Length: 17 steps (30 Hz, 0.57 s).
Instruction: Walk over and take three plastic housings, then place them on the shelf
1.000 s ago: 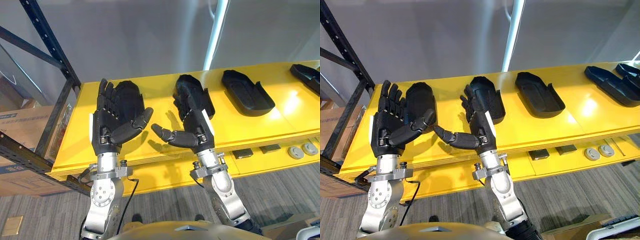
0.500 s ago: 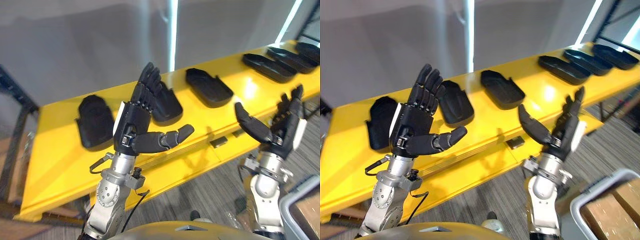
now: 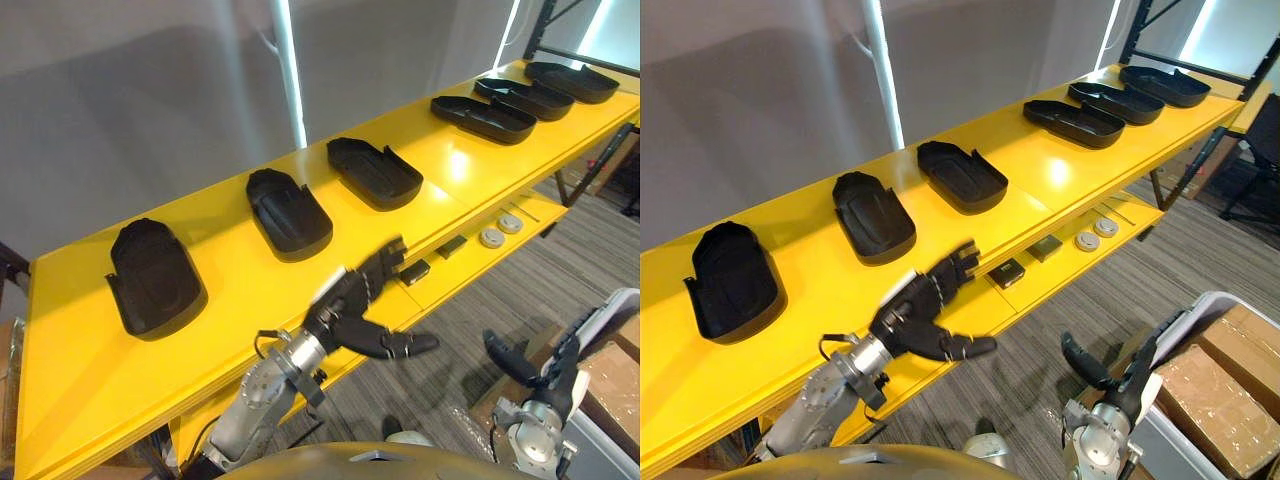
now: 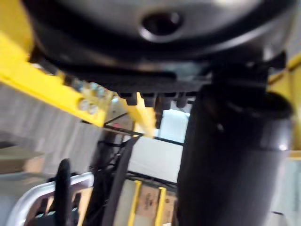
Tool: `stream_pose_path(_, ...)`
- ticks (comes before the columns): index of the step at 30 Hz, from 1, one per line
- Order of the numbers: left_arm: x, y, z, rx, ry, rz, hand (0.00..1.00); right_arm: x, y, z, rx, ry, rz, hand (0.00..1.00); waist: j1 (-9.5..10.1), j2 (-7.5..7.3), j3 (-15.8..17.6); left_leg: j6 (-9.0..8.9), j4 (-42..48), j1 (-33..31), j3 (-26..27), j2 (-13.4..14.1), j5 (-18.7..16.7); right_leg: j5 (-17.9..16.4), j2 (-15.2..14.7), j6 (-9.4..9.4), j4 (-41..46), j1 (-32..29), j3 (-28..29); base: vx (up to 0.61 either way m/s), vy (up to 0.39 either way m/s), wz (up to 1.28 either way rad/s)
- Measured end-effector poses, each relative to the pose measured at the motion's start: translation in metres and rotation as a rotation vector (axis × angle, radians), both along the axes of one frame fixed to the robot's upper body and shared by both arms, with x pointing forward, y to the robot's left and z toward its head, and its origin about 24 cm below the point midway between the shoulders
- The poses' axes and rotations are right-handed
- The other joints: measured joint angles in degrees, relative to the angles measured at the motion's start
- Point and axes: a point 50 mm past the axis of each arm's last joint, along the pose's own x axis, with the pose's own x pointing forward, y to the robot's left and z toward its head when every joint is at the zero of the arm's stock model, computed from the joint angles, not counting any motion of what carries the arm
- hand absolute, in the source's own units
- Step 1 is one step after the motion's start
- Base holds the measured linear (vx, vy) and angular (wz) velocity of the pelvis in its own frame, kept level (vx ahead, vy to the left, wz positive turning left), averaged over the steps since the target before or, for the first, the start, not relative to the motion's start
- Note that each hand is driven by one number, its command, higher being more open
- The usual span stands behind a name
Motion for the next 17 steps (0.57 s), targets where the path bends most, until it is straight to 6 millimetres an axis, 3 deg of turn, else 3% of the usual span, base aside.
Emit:
stream_pose_path(3, -0.014, 0.003, -0.038, 0.122, 0.175, -0.052, 1.0, -0.007, 0.011, -0.023, 0.094, 0.115, 0.026, 1.0, -0.06, -0.42, 0.2, 0.12, 0.0, 0.0, -0.7, -0.8, 0.4, -0.9, -0.8, 0.06, 0.2, 0.7, -1.2, 0.0, 0.017, 0.22)
stream_pose_path(7, -0.036, 0.025, -0.088, 0.313, 0.399, -0.1, 1.0, -0.013, 0.027, -0.042, 0.167, 0.198, 0.062, 1.0, 0.08, -1.46, 0.9, 0.22, 0.0, -0.4, -1.9, -1.7, 0.3, -1.3, -1.9, 0.49, 0.2, 1.0, -2.2, 0.02, 0.018, 0.14)
stream_pose_path(11, -0.05, 0.054, -0.116, 0.475, 0.511, -0.074, 1.0, -0.014, 0.03, -0.049, 0.197, 0.237, 0.075, 1.0, 0.08, -2.59, 2.4, 0.69, 0.0, -0.5, -3.2, -2.4, 0.5, -1.3, -2.8, 0.78, 0.2, 1.8, -3.5, 0.03, 0.019, 0.17)
stream_pose_path(14, -0.052, 0.088, -0.132, 0.557, 0.608, 0.09, 1.0, -0.015, 0.033, -0.055, 0.231, 0.269, 0.093, 1.0, 1.56, -3.4, 3.9, 0.8, 0.0, -0.2, -3.8, -2.7, 0.6, -1.4, -3.1, 0.9, 0.2, 2.3, -4.0, 0.03, 0.005, 0.09)
stream_pose_path(17, -0.061, 0.12, -0.145, 0.576, 0.727, 0.256, 1.0, -0.021, 0.033, -0.062, 0.281, 0.317, 0.089, 1.0, 1.82, -3.77, 4.8, 0.86, 0.0, -0.2, -5.4, -2.7, 0.7, -1.9, -3.2, 1.07, 0.2, 3.5, -5.6, 0.03, -0.01, 0.23)
